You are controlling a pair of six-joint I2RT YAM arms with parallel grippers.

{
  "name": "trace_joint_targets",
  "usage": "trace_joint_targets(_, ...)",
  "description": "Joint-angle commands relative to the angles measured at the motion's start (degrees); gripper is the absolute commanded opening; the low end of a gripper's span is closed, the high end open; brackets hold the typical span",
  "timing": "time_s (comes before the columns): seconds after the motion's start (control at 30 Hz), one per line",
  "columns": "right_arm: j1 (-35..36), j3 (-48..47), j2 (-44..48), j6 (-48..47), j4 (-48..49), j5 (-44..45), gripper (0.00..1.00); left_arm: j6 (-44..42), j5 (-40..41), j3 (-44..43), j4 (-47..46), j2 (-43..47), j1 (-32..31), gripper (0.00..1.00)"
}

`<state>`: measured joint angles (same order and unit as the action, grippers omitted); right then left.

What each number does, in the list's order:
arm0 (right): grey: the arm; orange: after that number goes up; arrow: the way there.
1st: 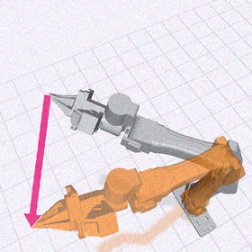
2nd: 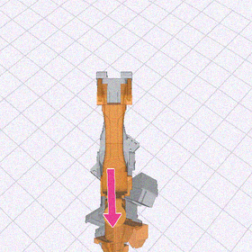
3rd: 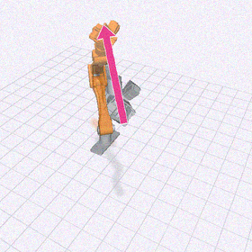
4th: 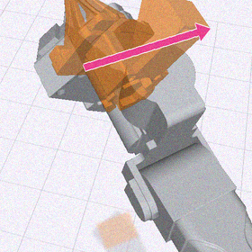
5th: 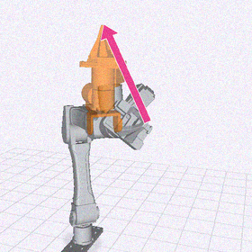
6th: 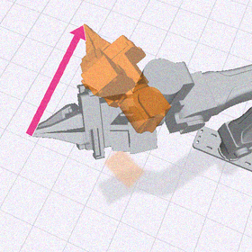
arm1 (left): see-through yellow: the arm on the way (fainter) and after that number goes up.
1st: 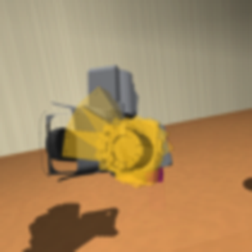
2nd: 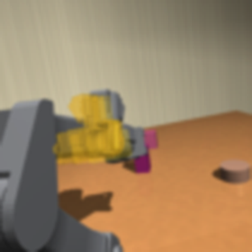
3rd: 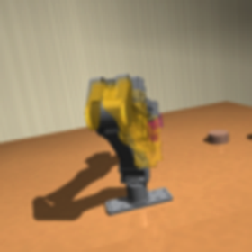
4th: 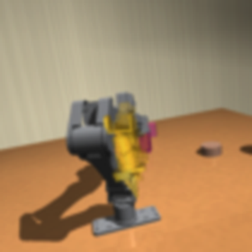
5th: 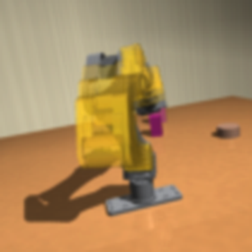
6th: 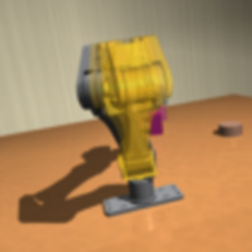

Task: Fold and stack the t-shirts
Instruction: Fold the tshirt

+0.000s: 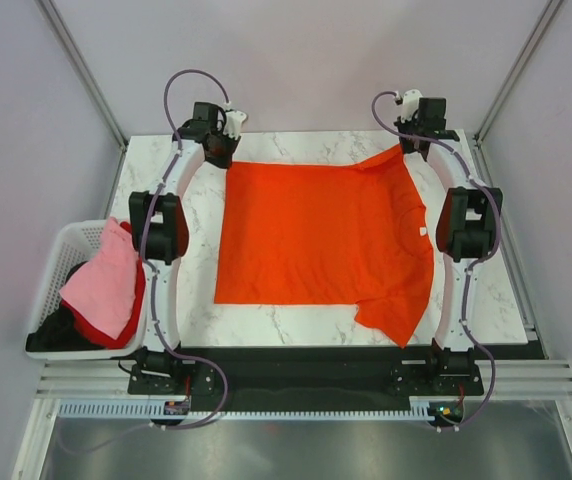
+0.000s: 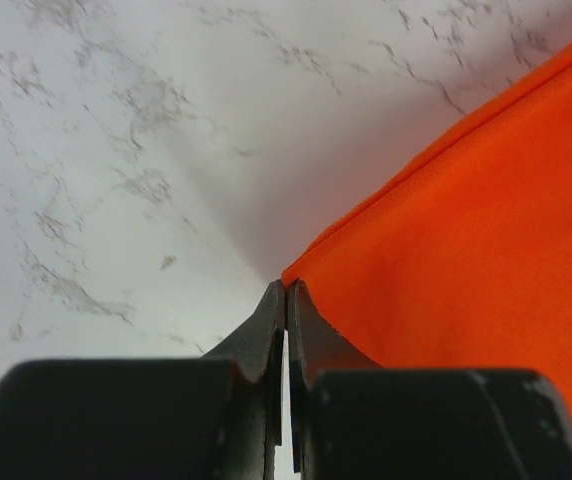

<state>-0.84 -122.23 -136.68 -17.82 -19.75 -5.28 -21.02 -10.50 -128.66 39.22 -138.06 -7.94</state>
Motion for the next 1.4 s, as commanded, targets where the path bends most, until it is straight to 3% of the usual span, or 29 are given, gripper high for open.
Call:
trace_joint_targets(0.0,0.1,6.0,11.0,-2.2,0.0,-0.8,0.00,-0.7,-2.9,6.6,-1.0,10.5,0.3,0.02)
trace_joint_targets(0.17,0.1,17.1,20.1,-3.9,-0.5,-0.3,0.00,-2.6,-3.2,17.5,-1.1,17.0,0.4,0.02)
trace_joint_targets(0.4,0.2,26.1,26.7,-2.0,-3.6,-0.5,0.00,-3.7,-4.9,25.9,-1.2,23.0,0.2,0.02)
trace_joint_targets(1.37,0.5,55.5,51.2,0.9,-10.5,-4.5,0.00,-0.6,-4.9,48.1,-6.4,35.3,0.2,0.02)
